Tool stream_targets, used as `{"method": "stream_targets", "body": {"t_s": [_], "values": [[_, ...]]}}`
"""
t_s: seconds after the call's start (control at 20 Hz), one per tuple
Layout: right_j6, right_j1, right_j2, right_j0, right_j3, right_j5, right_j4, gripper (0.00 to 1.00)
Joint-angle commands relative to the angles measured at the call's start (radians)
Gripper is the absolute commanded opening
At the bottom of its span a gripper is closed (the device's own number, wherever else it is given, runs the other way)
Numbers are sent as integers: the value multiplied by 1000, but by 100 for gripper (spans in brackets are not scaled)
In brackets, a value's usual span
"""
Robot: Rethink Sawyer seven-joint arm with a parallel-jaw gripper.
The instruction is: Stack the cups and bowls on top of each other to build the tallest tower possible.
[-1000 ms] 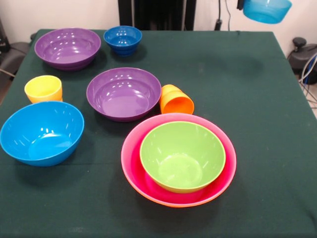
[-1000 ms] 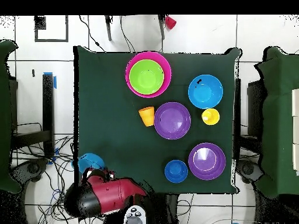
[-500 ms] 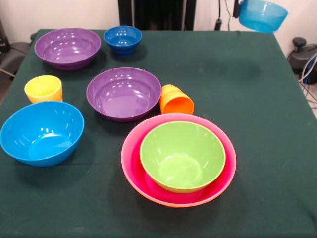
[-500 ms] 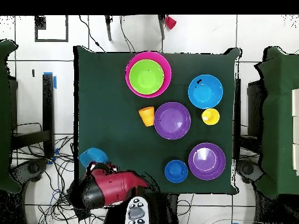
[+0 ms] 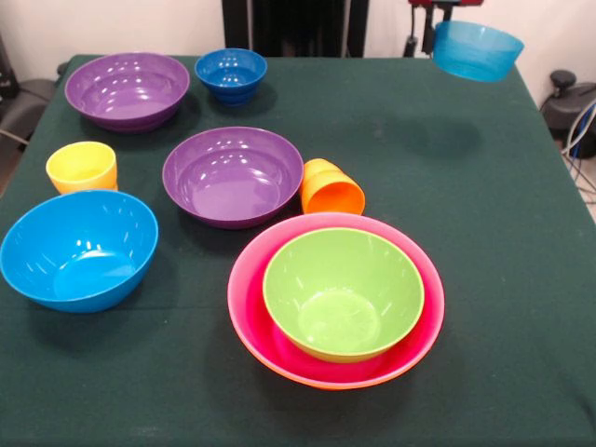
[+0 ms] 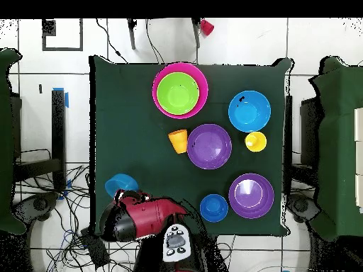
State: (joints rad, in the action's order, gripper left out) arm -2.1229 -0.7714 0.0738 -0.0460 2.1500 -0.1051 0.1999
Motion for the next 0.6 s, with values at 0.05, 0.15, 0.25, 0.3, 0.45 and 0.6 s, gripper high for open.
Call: {"method": "stream_targets", "body": {"t_s": [0.05, 0.15, 0.25, 0.3, 0.45, 0.6], "values": [[20, 100, 28, -29, -151, -49, 66, 0], [35, 94, 57, -61, -156, -71, 71, 0], [49, 103, 68, -80, -172, -76, 81, 0], [53, 110, 71, -85, -179, -75, 84, 0], [67, 125, 88, -108, -199, -85, 94, 0], [69, 133, 99, -121, -211, -93, 102, 0]]}}
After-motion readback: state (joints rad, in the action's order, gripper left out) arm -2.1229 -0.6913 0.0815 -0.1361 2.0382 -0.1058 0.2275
